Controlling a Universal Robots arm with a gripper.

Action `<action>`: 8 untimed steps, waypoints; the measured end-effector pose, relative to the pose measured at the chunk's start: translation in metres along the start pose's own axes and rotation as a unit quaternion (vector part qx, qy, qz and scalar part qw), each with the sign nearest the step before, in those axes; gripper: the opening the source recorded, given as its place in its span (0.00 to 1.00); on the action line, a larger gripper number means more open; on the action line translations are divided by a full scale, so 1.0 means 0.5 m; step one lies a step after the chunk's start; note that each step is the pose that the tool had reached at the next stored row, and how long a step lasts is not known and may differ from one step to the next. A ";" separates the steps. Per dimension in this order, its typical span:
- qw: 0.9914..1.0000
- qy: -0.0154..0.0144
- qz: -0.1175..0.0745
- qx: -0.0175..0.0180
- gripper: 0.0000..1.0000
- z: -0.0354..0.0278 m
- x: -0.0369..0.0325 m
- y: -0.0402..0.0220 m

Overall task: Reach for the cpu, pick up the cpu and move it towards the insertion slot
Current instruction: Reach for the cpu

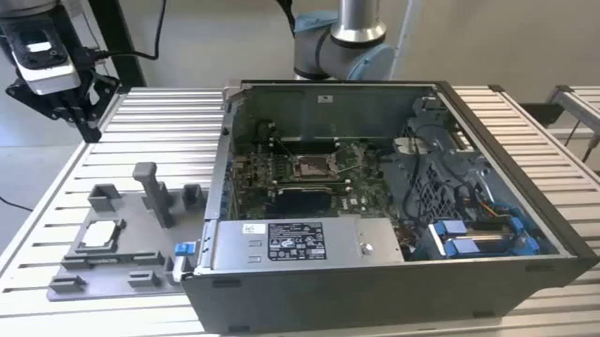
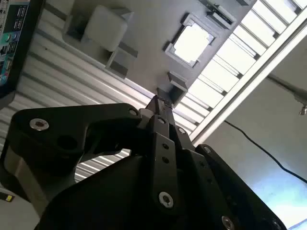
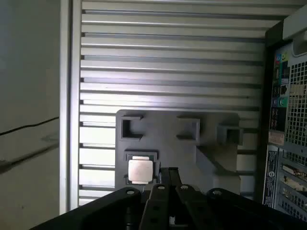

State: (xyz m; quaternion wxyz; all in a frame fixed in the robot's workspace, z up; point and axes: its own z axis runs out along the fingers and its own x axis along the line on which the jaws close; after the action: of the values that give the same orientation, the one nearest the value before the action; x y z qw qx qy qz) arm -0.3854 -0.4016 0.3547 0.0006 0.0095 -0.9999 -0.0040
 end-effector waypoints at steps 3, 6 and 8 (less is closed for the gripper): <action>1.000 0.000 0.000 0.000 0.00 0.000 0.000 0.000; 1.000 0.000 0.000 0.000 0.00 0.000 0.000 0.000; 1.000 0.000 0.000 0.000 0.00 0.000 0.000 0.000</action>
State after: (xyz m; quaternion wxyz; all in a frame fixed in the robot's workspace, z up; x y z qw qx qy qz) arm -0.3853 -0.4016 0.3547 0.0006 0.0096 -0.9999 -0.0038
